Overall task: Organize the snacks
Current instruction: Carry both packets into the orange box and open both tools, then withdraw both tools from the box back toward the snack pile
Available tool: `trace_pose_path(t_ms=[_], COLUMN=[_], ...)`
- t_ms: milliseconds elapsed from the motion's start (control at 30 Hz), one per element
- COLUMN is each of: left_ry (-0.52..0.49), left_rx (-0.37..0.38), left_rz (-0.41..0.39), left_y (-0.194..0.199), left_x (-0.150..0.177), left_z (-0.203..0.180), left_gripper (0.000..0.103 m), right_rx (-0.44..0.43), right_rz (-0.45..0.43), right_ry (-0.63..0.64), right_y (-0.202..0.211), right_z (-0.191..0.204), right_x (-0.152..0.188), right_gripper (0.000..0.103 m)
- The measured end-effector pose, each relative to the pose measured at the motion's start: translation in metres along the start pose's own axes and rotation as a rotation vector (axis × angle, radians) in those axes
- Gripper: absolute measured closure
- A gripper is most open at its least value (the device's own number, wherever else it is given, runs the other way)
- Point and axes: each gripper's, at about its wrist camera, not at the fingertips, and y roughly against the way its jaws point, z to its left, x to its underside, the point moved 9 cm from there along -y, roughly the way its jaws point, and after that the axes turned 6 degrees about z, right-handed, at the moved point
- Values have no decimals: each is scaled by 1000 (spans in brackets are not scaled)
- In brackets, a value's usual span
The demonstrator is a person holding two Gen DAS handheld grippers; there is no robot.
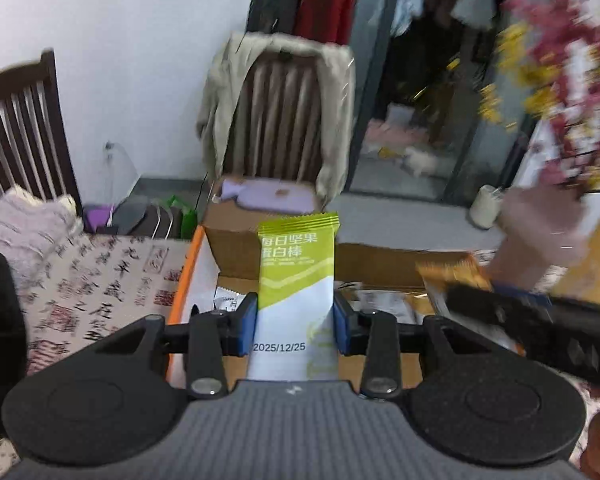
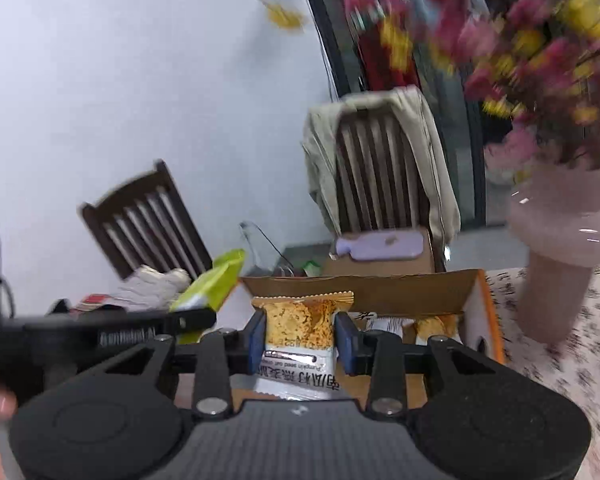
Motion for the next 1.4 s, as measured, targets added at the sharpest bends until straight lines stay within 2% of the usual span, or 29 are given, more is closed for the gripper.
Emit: trace_pose_path(t_ms=[100, 233, 367, 433, 500, 567, 667, 833, 933, 1000, 1067, 1133, 1267, 1400], left_ry=[8, 43, 14, 13, 16, 9, 6, -1, -7, -24, -42, -42, -20, 3], left_rx=[-28, -55, -88, -64, -60, -79, -84, -118, -104, -110, -108, -113, -126, -153], left_rz=[85, 143, 156, 158, 146, 128, 119, 90, 62, 32, -5, -40, -91, -130], left_y=[-47, -79, -88, -88, -84, -77, -65, -38, -13, 10, 36, 62, 111, 153], left_x=[4, 12, 16, 17, 16, 17, 15, 7, 0, -5, -7, -7, 8, 37], left_z=[5, 14, 11, 7, 6, 8, 15, 32, 40, 43, 46, 52, 67, 78], left_gripper=[65, 64, 62, 55, 42, 41, 40, 31, 23, 16, 10, 7, 3, 1], right_rx=[35, 70, 59, 71, 59, 48, 33, 94, 125, 160, 211, 260, 299, 305], right_rz=[57, 146, 191, 198, 202, 197, 185, 187, 173, 155, 127, 94, 62, 37], right_ry=[-63, -146, -165, -157, -157, -161, -178, -107, -45, 5, 51, 81, 77, 66], right_y=[-56, -114, -140, -146, -149, -148, -136, -109, -82, -59, -33, -6, 47, 98], right_z=[-21, -49, -55, -54, -53, -55, -56, -53, -47, -44, -46, -50, -59, -63], right_x=[-13, -12, -8, -6, -4, -5, -6, -6, -7, -6, -4, 0, 19, 44], right_gripper=[67, 67, 66, 63, 53, 48, 47, 47, 46, 42, 26, 21, 19, 19])
